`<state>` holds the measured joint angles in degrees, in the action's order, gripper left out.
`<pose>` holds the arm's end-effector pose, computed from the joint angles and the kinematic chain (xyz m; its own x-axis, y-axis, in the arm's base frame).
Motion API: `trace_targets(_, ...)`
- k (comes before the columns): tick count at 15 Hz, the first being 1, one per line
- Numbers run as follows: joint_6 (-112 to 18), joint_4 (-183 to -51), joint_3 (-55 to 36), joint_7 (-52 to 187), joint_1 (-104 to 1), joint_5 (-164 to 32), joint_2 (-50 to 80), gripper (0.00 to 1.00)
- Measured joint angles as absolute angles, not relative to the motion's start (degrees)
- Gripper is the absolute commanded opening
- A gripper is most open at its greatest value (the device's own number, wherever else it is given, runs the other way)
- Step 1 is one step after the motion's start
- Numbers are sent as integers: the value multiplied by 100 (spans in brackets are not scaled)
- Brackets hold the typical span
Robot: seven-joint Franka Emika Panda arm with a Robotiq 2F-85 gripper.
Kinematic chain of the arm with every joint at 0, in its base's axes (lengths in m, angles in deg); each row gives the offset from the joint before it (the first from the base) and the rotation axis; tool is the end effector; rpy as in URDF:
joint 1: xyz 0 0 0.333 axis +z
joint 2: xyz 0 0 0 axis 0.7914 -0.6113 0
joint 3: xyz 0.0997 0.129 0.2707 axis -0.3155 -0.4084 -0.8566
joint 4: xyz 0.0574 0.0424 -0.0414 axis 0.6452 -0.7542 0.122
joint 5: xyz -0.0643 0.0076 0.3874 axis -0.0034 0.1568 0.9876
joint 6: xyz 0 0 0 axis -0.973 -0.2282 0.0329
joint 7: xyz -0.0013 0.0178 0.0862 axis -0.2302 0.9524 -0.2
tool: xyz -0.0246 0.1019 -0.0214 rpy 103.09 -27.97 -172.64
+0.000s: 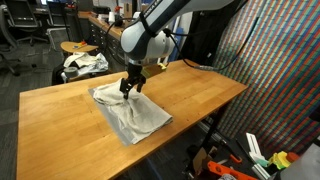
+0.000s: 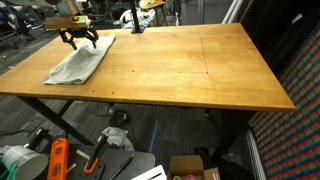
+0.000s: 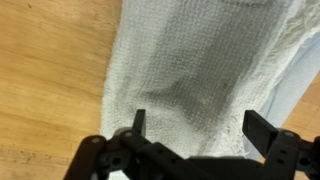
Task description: Fold the white towel in half from right to left
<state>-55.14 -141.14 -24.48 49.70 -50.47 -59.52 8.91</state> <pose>0.5925 0.1292 0.2637 0.9213 0.3779 0.0917 0.3858 -0.9178 -0.0936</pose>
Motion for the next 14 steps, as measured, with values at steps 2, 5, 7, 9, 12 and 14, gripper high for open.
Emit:
trace_targets(2,-5491,-14337,-2489,5036,-4939,-5952,1157,100)
trace_targets(5,-5384,-14773,-2563,5190,-4682,-5954,1596,100)
trace_targets(7,-5344,-15059,-2650,5283,-4486,-5954,1835,100)
trace_targets(9,-5397,-15281,-2732,5441,-4278,-5963,1978,100)
trace_targets(12,-5842,-15463,-2776,6054,-3947,-6094,2027,100)
trace_targets(14,-6243,-15495,-2728,6852,-3754,-6526,2002,100)
